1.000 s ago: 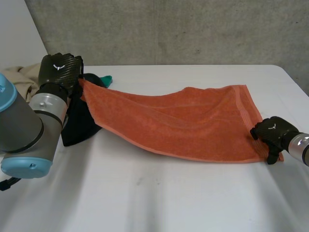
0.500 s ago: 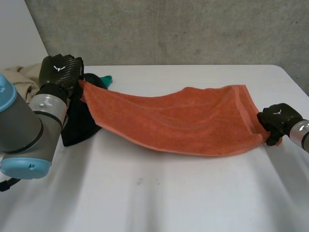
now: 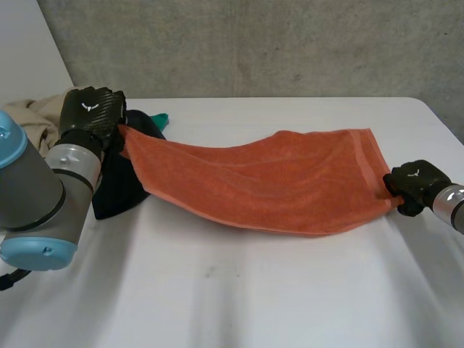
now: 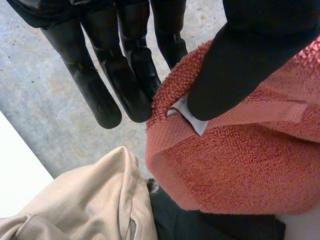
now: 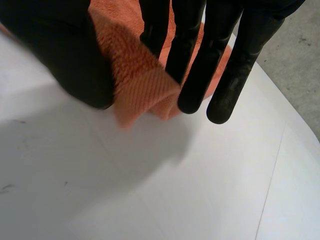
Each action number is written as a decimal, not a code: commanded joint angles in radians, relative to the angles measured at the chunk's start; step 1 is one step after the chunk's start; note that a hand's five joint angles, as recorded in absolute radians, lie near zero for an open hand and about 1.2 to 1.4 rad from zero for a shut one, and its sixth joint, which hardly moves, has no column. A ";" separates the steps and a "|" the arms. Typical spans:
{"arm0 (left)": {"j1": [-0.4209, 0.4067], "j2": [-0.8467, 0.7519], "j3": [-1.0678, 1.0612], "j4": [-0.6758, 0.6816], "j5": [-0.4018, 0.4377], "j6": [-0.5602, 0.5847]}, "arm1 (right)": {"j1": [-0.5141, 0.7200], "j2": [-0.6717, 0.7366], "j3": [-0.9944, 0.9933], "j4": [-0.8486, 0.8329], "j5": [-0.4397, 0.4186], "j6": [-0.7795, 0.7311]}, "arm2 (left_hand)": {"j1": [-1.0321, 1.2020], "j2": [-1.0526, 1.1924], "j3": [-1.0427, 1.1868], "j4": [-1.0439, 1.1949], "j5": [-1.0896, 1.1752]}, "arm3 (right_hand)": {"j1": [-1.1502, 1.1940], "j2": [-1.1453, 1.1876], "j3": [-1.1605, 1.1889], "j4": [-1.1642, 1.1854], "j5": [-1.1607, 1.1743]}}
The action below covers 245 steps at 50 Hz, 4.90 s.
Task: Fold the laundry.
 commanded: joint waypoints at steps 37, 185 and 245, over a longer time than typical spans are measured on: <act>-0.043 -0.296 0.518 -0.298 0.054 0.222 | 0.028 -0.265 -0.234 0.263 0.172 0.055 | 0.272 0.197 0.203 0.194 0.247 | 0.456 0.281 0.287 0.295 0.324; -0.068 -0.212 0.244 -0.167 0.008 0.460 | 0.052 -0.344 -0.024 0.251 0.259 -0.072 | 0.272 0.197 0.203 0.194 0.247 | 0.456 0.281 0.287 0.295 0.324; -0.299 0.163 -0.262 -0.653 0.046 0.293 | -0.316 -0.598 0.344 0.590 0.137 -0.489 | 0.272 0.197 0.203 0.194 0.247 | 0.456 0.281 0.287 0.295 0.324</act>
